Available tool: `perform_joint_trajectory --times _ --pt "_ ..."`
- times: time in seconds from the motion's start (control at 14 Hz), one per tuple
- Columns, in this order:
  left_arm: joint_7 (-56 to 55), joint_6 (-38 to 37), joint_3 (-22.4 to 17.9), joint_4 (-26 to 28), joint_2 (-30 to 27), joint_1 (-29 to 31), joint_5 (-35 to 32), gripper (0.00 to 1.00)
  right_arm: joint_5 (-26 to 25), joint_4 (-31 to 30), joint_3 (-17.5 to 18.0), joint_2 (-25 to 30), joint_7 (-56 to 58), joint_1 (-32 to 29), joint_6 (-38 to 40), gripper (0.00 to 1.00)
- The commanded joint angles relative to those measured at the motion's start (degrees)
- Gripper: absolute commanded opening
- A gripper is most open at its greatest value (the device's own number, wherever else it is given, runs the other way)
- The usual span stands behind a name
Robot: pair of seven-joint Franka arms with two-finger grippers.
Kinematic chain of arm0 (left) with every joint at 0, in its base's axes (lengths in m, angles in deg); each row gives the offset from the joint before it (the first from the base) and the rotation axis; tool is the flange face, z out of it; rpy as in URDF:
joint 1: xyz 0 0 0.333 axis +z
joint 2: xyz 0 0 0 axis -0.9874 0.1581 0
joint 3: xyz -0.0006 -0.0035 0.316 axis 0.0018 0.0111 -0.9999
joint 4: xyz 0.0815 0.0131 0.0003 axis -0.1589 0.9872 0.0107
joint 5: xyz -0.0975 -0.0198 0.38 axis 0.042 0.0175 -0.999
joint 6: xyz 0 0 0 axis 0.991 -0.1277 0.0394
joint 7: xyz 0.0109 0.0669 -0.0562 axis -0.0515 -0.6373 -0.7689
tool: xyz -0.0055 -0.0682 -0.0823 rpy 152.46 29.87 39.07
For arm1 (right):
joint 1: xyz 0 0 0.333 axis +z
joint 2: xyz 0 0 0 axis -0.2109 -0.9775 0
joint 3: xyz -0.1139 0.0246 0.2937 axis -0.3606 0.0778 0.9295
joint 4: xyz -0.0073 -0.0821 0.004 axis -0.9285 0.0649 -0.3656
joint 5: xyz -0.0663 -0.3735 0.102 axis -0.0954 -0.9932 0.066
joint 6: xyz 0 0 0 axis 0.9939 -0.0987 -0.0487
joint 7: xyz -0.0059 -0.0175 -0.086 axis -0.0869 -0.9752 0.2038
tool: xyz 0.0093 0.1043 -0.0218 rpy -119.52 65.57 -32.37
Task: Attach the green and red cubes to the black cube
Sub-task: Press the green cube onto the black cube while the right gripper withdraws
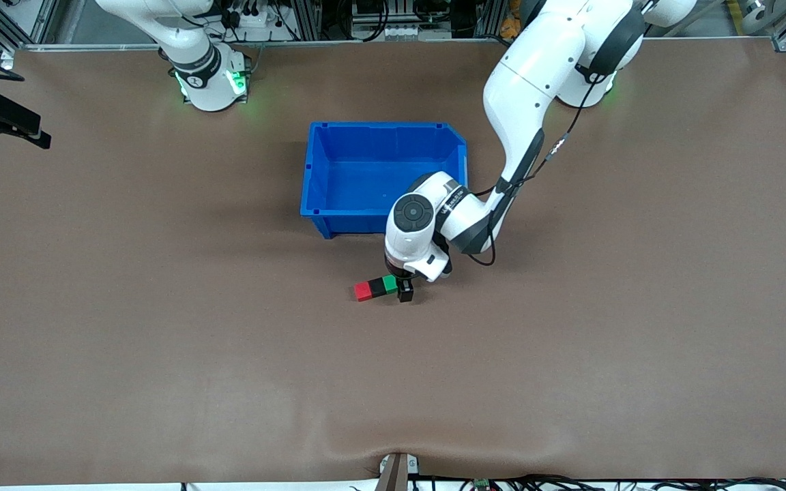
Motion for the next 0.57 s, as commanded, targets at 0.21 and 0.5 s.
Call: perform_joint_trajectory --times 0.21,0.5 --pt "0.68 -3.75 -5.0 -0.7 -4.94 -0.44 -3.27 1.0 0.94 -1.01 0.04 1.0 0.69 -0.56 -0.1 1.0" --pt "9.1 -8.16 -4.93 -0.7 -10.3 2.01 -6.37 1.0 0.94 -1.01 0.04 0.91 0.6 -0.65 0.08 1.0"
